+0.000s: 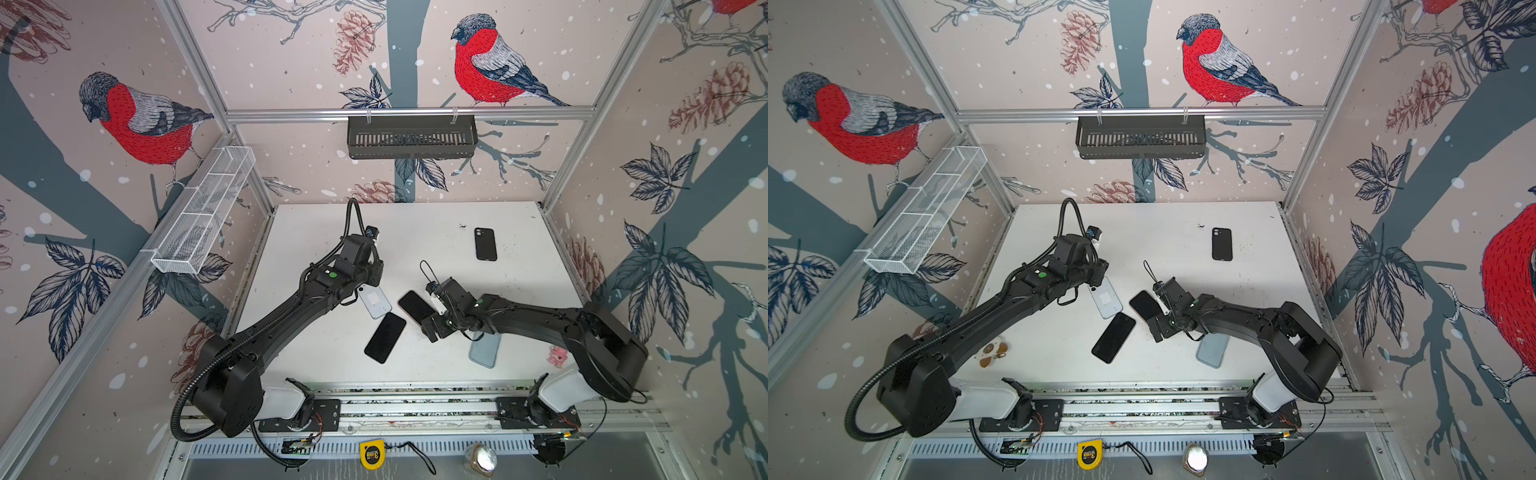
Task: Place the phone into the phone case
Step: 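Grasp the pink-cased phone by its short end with the right gripper, then carry the pink-cased phone farther from the robot and release it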
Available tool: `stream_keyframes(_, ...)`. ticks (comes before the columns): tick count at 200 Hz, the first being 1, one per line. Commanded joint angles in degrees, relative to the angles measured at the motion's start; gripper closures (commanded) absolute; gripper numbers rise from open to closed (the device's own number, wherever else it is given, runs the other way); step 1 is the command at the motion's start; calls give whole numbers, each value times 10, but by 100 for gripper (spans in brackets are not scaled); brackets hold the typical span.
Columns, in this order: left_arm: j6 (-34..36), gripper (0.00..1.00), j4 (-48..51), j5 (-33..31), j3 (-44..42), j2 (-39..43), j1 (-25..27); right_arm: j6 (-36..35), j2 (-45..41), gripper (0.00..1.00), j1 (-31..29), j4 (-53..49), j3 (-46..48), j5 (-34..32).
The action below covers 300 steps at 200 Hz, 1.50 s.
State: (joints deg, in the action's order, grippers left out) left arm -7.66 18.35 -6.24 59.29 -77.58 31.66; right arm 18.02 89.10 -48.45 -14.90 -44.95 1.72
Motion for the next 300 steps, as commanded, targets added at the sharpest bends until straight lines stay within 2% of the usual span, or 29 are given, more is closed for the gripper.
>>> stream_keyframes(1,-2,56,-9,-13,5,-2,4,23,22,0,-24,-47,-20,-89)
stream_keyframes(60,1,55,-6,-32,4,0,16,43,55,1,-34,-50,-33,-83)
stream_keyframes(113,1,55,-3,-36,4,2,19,6,106,1,-21,-43,-76,-46)
stream_keyframes(132,3,55,-2,-42,4,4,22,3,121,7,-17,-46,-89,-38)
stream_keyframes(167,3,55,-1,-41,4,8,23,10,119,27,5,-44,-105,-19)
stream_keyframes(178,3,55,-4,-40,2,10,23,10,117,29,21,-49,-119,-19)
stream_keyframes(228,1,55,-5,-36,1,14,24,19,152,33,123,-75,-223,-26)
stream_keyframes(268,0,55,-7,-27,2,18,25,63,256,33,179,-113,-360,-57)
stream_keyframes(300,-1,56,-8,-21,3,20,26,89,344,32,188,-143,-470,-55)
